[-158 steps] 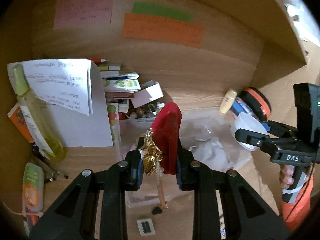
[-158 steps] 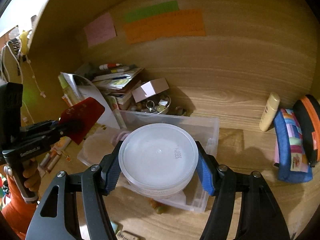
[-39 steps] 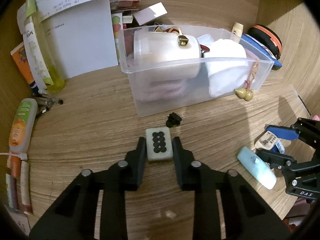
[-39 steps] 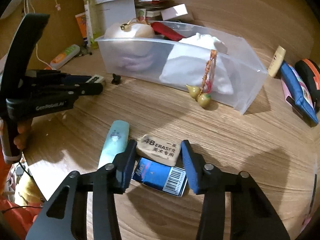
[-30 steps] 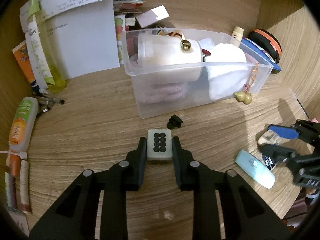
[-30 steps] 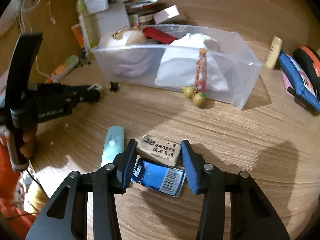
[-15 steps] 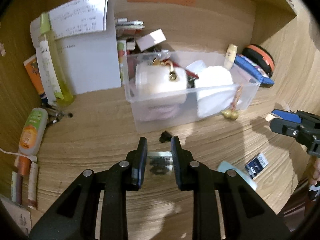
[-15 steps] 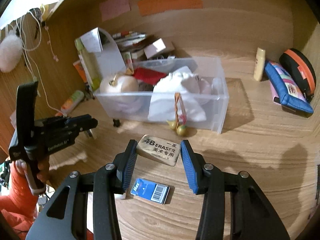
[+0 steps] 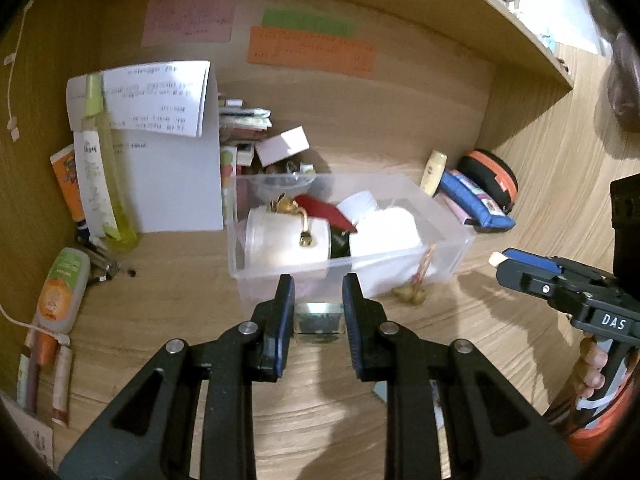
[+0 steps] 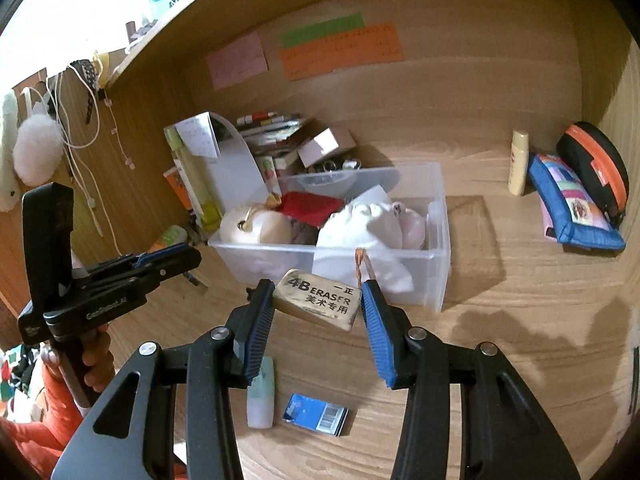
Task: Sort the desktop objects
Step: 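Carry the domino tile and eraser over the clear box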
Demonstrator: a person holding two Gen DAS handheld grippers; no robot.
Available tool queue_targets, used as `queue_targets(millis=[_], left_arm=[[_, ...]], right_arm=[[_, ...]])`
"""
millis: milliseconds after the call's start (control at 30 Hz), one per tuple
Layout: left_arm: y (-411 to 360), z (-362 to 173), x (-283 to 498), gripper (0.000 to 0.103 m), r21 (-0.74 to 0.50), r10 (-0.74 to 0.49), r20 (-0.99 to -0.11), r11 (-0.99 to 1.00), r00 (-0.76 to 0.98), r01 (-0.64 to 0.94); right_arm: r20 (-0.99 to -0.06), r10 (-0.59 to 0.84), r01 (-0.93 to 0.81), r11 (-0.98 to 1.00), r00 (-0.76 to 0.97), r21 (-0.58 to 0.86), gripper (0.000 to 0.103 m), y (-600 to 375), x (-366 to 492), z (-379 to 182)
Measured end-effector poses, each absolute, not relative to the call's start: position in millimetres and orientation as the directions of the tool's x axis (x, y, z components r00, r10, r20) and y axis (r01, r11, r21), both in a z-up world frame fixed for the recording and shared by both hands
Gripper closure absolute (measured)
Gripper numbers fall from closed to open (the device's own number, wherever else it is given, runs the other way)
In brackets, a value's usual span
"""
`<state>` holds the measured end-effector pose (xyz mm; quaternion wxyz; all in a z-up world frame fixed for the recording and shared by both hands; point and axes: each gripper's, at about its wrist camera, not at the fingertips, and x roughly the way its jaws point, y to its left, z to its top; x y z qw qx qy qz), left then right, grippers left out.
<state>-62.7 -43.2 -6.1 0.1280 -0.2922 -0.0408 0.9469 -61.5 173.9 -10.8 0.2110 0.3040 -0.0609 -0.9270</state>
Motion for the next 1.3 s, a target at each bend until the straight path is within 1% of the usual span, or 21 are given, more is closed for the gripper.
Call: queue_targets(millis=[300, 633, 833, 1300], left_arm=[[-39.0, 12.8, -76.5, 0.079, -0.185, 0.296, -0.511, -0.955, -0.807, -0.233], [-21.1, 25.7, -106.2, 0.079, -0.177, 0.320, -0.509, -0.947, -0.799, -0.267], [-8.8, 20.2, -123.8, 0.079, -0.167, 0.330, -0.531, -0.944, -0.781, -0.285], [6.5, -4.7, -155.4, 0.079, -0.182, 0.354, -0.586, -0.934, -0.729, -0.307]], right_arm=[[-0.511, -0.424, 0.353, -0.906, -0.748, 0.234, 0.062, 180.9, -78.9, 3.2], [-0.514, -0.408, 0.349, -0.913, -0.755, 0.213, 0.062, 189.3, -104.7, 8.7], [-0.517, -0.407, 0.345, -0.913, -0.753, 0.216, 0.062, 191.7, -116.8, 3.4], [-0.578, -0.364, 0.293, -0.931, -0.730, 0.217, 0.062, 186.9, -151.6, -26.6]])
